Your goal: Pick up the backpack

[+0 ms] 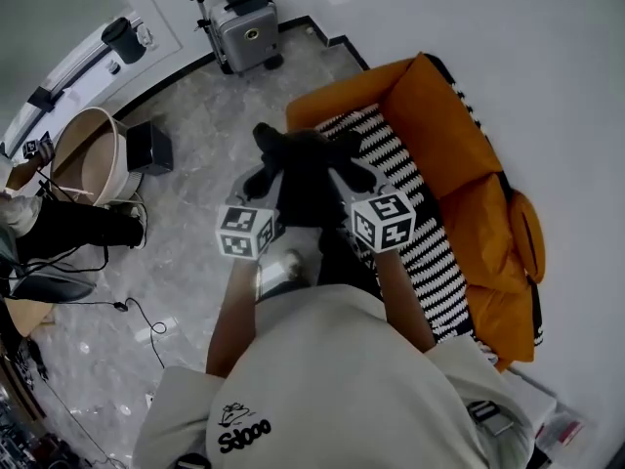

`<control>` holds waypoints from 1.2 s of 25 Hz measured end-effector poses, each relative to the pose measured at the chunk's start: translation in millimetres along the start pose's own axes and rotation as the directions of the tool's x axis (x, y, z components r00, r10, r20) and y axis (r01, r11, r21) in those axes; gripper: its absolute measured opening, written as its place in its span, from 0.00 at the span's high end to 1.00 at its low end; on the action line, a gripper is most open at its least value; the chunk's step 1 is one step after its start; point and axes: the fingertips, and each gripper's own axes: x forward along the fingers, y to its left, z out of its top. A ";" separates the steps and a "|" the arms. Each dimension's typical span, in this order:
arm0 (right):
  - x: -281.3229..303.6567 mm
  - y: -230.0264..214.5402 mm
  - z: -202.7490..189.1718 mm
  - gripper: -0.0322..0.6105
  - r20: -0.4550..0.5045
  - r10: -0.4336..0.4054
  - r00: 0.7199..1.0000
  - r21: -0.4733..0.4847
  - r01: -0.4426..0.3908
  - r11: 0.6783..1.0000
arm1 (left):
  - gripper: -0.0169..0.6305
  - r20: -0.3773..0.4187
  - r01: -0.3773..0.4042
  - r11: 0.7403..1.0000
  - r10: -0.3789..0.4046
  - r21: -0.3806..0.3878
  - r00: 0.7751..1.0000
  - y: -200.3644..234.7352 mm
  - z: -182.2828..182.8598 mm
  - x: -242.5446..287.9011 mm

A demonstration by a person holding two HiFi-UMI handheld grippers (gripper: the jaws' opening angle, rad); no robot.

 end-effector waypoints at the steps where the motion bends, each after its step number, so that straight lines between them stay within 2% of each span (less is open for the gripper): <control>1: -3.1 5.2 5.1 0.77 0.010 0.002 1.000 -0.012 -0.002 1.000 | 0.87 0.011 -0.001 1.000 0.001 0.006 1.000 -0.7 4.7 -6.5; 4: -13.4 22.5 20.9 0.77 0.043 0.004 0.999 -0.044 -0.002 0.999 | 0.87 0.046 -0.003 1.000 0.001 0.029 0.999 -2.7 20.3 -26.8; 12: -40.9 58.4 71.1 0.77 0.157 0.001 0.988 -0.094 0.014 0.996 | 0.87 0.147 -0.006 0.986 -0.018 0.164 0.989 -9.2 77.7 -71.7; 17: -52.0 83.5 105.9 0.77 0.214 0.015 0.977 -0.199 0.028 0.980 | 0.87 0.230 -0.049 0.983 0.007 0.179 0.973 -6.1 115.1 -95.7; 21: -60.4 103.2 130.6 0.77 0.257 0.043 0.965 -0.240 0.020 0.971 | 0.87 0.253 -0.100 0.973 0.045 0.209 0.966 -4.7 141.1 -115.3; 23: -65.6 113.2 144.5 0.78 0.280 0.057 0.958 -0.253 0.017 0.967 | 0.87 0.265 -0.104 0.970 0.043 0.220 0.963 -4.0 154.6 -127.3; 30: -90.1 146.7 187.2 0.78 0.356 0.110 0.928 -0.321 0.011 0.947 | 0.87 0.368 -0.135 0.956 0.031 0.260 0.929 -11.2 205.6 -168.9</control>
